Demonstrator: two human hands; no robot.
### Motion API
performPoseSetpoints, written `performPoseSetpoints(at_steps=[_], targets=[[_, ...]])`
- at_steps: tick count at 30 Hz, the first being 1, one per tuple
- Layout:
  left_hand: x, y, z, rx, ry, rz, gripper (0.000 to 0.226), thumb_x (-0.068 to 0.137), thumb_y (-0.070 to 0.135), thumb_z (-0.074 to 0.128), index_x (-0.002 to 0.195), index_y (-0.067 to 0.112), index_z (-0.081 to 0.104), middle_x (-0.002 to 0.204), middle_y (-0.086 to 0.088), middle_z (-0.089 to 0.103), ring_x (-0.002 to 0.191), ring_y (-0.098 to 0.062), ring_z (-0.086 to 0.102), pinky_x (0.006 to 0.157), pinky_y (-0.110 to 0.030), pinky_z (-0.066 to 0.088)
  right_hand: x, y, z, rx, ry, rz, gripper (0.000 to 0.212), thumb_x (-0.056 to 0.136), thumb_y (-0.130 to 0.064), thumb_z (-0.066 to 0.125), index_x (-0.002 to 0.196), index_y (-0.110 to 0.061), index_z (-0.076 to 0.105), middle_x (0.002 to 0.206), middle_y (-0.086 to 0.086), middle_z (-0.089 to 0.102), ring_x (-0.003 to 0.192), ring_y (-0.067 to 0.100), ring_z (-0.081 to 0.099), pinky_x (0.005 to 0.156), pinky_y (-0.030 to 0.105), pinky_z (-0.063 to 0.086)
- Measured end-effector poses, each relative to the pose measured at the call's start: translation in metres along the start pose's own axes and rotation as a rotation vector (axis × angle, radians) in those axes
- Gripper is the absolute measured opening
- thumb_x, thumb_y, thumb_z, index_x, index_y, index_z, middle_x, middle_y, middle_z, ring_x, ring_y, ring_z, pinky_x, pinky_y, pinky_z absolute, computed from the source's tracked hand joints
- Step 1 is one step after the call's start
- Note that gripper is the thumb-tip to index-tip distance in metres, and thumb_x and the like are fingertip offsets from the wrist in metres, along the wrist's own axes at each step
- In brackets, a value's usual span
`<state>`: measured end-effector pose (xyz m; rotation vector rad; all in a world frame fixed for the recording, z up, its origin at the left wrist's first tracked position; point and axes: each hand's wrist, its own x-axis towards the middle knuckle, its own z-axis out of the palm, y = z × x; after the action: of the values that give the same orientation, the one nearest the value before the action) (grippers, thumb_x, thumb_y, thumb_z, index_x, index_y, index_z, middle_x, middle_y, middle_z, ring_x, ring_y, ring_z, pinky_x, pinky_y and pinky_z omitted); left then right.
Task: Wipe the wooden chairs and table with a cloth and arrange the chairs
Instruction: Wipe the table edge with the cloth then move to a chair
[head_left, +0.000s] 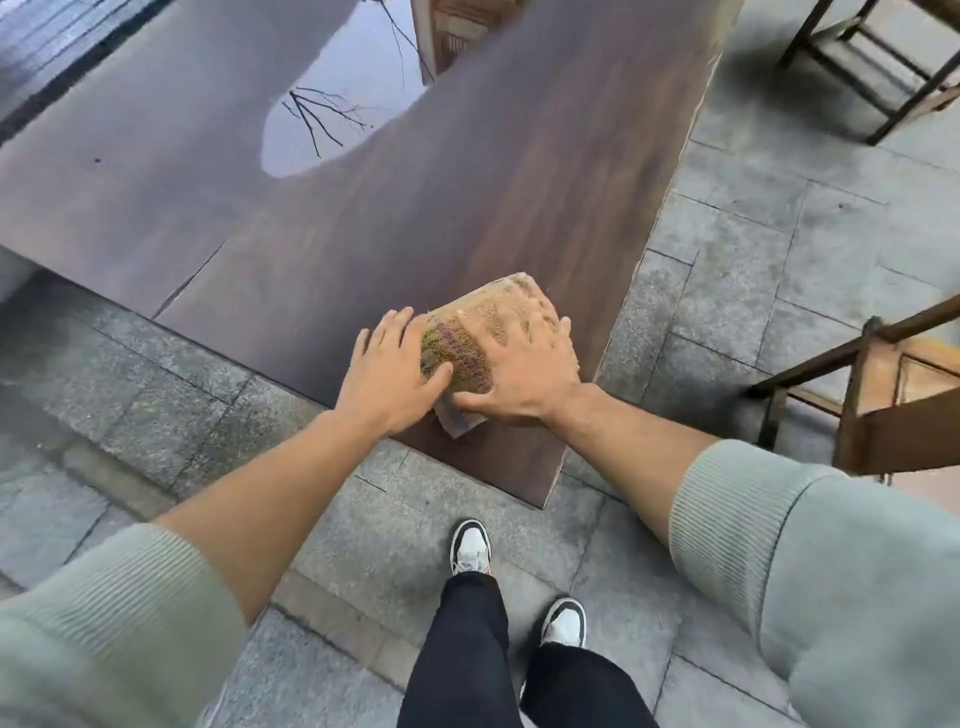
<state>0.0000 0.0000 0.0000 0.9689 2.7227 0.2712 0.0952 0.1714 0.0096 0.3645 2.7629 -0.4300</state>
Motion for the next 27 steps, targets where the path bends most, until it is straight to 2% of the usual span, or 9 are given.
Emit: performPoseSetpoints(at_steps=[3, 7, 11, 14, 17, 22, 25, 27], targets=[[0.015, -0.020, 0.011, 0.010, 0.003, 0.026, 0.073, 0.095, 0.055, 0.044, 0.154, 0.014, 0.027, 0.164, -0.010, 0.021, 0.153, -0.025, 0.010, 0.123, -0.050, 0.011, 0.028, -0.005, 0.010, -0.077, -0.013, 0.006, 0.104, 0.076, -0.089, 0.044, 0.159, -0.051, -0.004, 0.173, 0.006, -0.006, 0.154, 0.050, -0.001, 0.117, 0.072, 0.000], [0.028, -0.039, 0.020, -0.013, -0.011, 0.022, 0.073, 0.097, 0.057, 0.036, 0.155, 0.013, 0.027, 0.165, -0.009, 0.019, 0.153, -0.023, 0.008, 0.123, -0.051, 0.009, 0.056, -0.003, 0.026, -0.127, 0.009, -0.002, 0.105, 0.072, -0.093, 0.038, 0.158, -0.051, -0.007, 0.173, 0.004, -0.010, 0.153, 0.051, -0.005, 0.116, 0.076, 0.003], [0.032, -0.057, 0.028, -0.030, -0.022, 0.010, 0.074, 0.098, 0.059, 0.029, 0.155, 0.012, 0.027, 0.165, -0.009, 0.018, 0.153, -0.023, 0.007, 0.123, -0.051, 0.007, 0.072, 0.003, 0.043, -0.115, 0.024, 0.019, 0.109, 0.067, -0.101, 0.027, 0.158, -0.052, -0.007, 0.173, 0.002, -0.011, 0.153, 0.049, -0.015, 0.114, 0.079, -0.003], [0.034, -0.062, 0.033, -0.064, -0.012, 0.004, 0.077, 0.095, 0.062, 0.022, 0.154, 0.013, 0.028, 0.165, -0.008, 0.018, 0.153, -0.022, 0.007, 0.124, -0.050, 0.005, 0.076, 0.004, 0.058, -0.087, 0.057, 0.032, 0.111, 0.065, -0.103, 0.028, 0.159, -0.053, -0.001, 0.173, 0.000, -0.008, 0.154, 0.046, -0.017, 0.113, 0.078, -0.007], [0.043, -0.062, 0.036, -0.073, 0.002, 0.024, 0.077, 0.095, 0.062, 0.019, 0.153, 0.013, 0.030, 0.165, -0.008, 0.020, 0.153, -0.022, 0.008, 0.124, -0.050, 0.005, 0.080, 0.005, 0.065, -0.065, 0.160, 0.041, 0.106, 0.066, -0.101, 0.032, 0.158, -0.054, 0.009, 0.172, 0.001, 0.008, 0.155, 0.044, -0.005, 0.116, 0.075, -0.004], [0.046, -0.058, 0.044, -0.070, -0.007, 0.015, 0.075, 0.096, 0.061, 0.017, 0.152, 0.013, 0.031, 0.164, -0.010, 0.020, 0.153, -0.023, 0.008, 0.123, -0.050, 0.005, 0.076, 0.000, 0.072, -0.068, 0.265, 0.047, 0.088, 0.074, -0.090, 0.041, 0.151, -0.049, 0.036, 0.159, 0.004, 0.036, 0.148, 0.045, 0.020, 0.116, 0.069, 0.014], [0.044, -0.058, 0.048, -0.077, -0.010, 0.013, 0.073, 0.097, 0.059, 0.019, 0.151, 0.012, 0.034, 0.163, -0.012, 0.022, 0.152, -0.025, 0.010, 0.123, -0.053, 0.008, 0.067, -0.008, 0.080, -0.066, 0.369, 0.043, 0.069, 0.079, -0.076, 0.048, 0.140, -0.043, 0.054, 0.145, 0.004, 0.050, 0.135, 0.045, 0.037, 0.107, 0.061, 0.031], [0.043, -0.055, 0.051, -0.081, -0.019, 0.004, 0.070, 0.099, 0.057, 0.021, 0.150, 0.011, 0.034, 0.162, -0.012, 0.023, 0.152, -0.025, 0.011, 0.122, -0.053, 0.008, 0.060, -0.012, 0.082, -0.051, 0.408, 0.054, 0.058, 0.080, -0.066, 0.053, 0.131, -0.039, 0.061, 0.135, 0.004, 0.056, 0.126, 0.044, 0.045, 0.097, 0.055, 0.037]])
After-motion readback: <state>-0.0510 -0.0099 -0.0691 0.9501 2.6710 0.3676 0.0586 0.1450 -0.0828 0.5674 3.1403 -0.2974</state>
